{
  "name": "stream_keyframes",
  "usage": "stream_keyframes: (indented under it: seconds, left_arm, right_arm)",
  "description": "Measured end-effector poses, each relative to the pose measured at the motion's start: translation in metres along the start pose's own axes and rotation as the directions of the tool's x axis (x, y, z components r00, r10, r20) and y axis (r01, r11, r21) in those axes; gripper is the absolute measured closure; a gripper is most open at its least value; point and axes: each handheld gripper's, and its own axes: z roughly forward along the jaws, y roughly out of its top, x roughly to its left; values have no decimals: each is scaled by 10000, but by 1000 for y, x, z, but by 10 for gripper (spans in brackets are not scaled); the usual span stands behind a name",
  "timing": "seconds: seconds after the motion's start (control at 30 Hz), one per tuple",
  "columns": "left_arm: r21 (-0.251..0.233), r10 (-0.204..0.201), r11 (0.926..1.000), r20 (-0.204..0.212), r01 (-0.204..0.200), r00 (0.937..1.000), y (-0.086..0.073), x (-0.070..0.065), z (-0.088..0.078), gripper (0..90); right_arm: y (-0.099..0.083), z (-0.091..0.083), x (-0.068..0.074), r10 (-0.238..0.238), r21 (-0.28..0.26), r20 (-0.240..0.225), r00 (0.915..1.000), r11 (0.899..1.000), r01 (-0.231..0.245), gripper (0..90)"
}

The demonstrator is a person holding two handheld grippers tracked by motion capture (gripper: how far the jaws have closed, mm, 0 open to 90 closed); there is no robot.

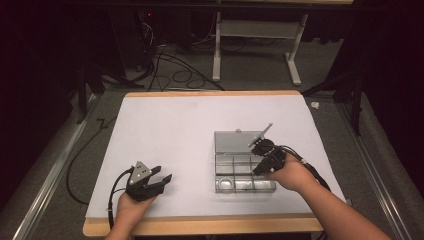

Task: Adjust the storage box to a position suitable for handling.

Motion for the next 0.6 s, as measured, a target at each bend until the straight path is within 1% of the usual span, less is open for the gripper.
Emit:
stream_keyframes:
  seconds: [0.03,0.07,0.1,0.13,0.17,0.2,0.23,0.3,0.33,0.4,0.43,0.47,0.5,0.53,0.57,0.6]
  left_arm:
    - [-9,-8,10000,-4,8,10000,0,0,0,456]
    - [4,25,10000,-14,-25,10000,0,0,0,456]
    - [4,25,10000,-14,-25,10000,0,0,0,456]
    - [-11,6,10000,-19,-6,10000,0,0,0,456]
    - [-11,6,10000,-19,-6,10000,0,0,0,456]
    - [-16,6,10000,-20,-6,10000,0,0,0,456]
    - [-23,4,10000,-24,-4,10000,0,0,0,456]
    - [-15,16,10000,-24,-16,10000,0,0,0,456]
    - [8,4,10000,-33,-4,10000,0,0,0,456]
    - [-3,-12,10000,-38,12,10000,0,0,0,456]
    - [1,26,10000,-29,-26,10000,0,0,0,456]
    - [1,26,10000,-29,-26,10000,0,0,0,456]
    - [9,37,10000,-27,-37,10000,0,0,0,456]
    - [9,37,10000,-27,-37,10000,0,0,0,455]
    - [10,34,10000,-30,-34,10000,0,0,0,456]
    - [6,8,10000,-22,-8,10000,0,0,0,456]
  right_arm:
    - [-4,-3,-5,-55,-80,38,10000,10000,56,887]
    - [-6,-4,-6,99,-42,65,9999,9999,-98,892]
    - [-6,-4,-6,99,-42,65,9999,9999,-98,892]
    - [-11,-7,-10,307,-40,129,9994,9995,-306,894]
    - [-11,-7,-10,307,-40,129,9994,9995,-306,894]
    - [-14,-8,-13,272,-83,182,9995,9996,-270,894]
    - [-20,-11,-18,370,-88,308,9988,9993,-367,894]
    - [-22,-12,-20,438,-103,315,9985,9990,-435,894]
    - [-29,-14,-28,591,-138,454,9972,9982,-585,894]
    - [-32,-14,-30,619,-114,524,9967,9981,-614,894]
    - [-39,-15,-37,833,-144,569,9949,9965,-827,892]
    - [-39,-15,-37,833,-144,569,9949,9965,-827,892]
    - [-48,-15,-45,1109,-205,627,9918,9937,-1099,886]
    - [-48,-15,-45,1109,-205,627,9918,9937,-1099,886]
    - [-55,-14,-51,1287,-315,724,9890,9914,-1267,879]
    - [-57,-14,-54,1325,-335,753,9883,9909,-1303,875]
